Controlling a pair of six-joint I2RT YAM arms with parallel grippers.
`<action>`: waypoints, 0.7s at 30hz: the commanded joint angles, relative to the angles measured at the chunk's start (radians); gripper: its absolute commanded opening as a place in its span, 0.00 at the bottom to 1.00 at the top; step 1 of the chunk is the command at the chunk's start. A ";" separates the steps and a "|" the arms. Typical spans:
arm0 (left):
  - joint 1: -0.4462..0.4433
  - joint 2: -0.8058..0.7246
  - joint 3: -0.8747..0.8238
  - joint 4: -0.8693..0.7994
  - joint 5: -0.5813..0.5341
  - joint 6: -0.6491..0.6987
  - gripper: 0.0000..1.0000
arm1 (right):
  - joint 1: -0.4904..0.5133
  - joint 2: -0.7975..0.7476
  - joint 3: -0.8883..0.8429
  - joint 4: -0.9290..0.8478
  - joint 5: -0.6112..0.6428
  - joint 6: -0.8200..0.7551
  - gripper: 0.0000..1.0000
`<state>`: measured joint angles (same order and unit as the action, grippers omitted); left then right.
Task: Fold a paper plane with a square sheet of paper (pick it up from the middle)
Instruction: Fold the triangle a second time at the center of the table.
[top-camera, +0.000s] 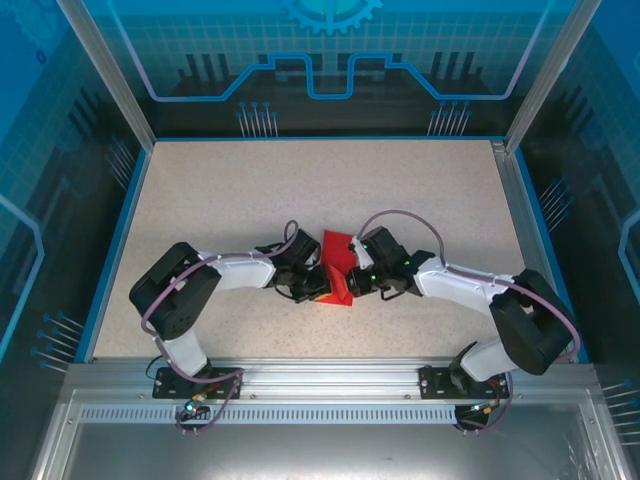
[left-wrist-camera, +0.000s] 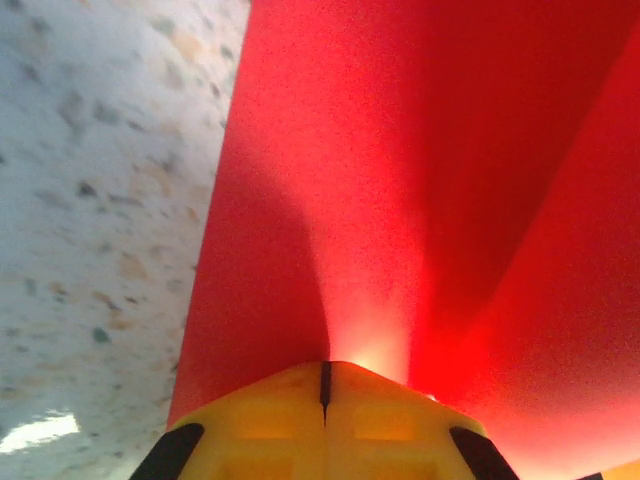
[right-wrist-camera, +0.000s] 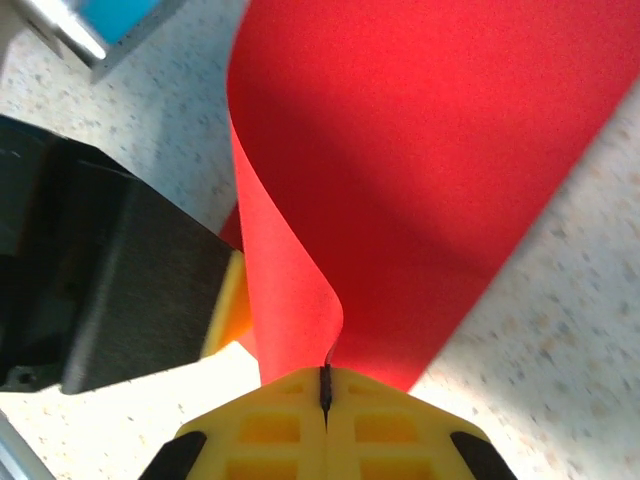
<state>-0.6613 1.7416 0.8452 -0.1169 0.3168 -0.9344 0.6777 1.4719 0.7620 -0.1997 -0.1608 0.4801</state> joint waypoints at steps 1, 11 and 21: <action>0.033 0.005 0.011 -0.149 -0.105 0.074 0.00 | -0.015 0.053 0.072 -0.006 -0.062 -0.032 0.03; 0.045 -0.009 0.052 -0.183 -0.127 0.137 0.03 | -0.062 0.200 0.187 -0.048 -0.178 -0.095 0.03; 0.046 -0.039 0.051 -0.177 -0.139 0.141 0.05 | -0.126 0.258 0.202 -0.052 -0.254 -0.143 0.03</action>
<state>-0.6273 1.7264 0.8909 -0.2424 0.2161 -0.8200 0.5743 1.7176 0.9401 -0.2272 -0.3683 0.3748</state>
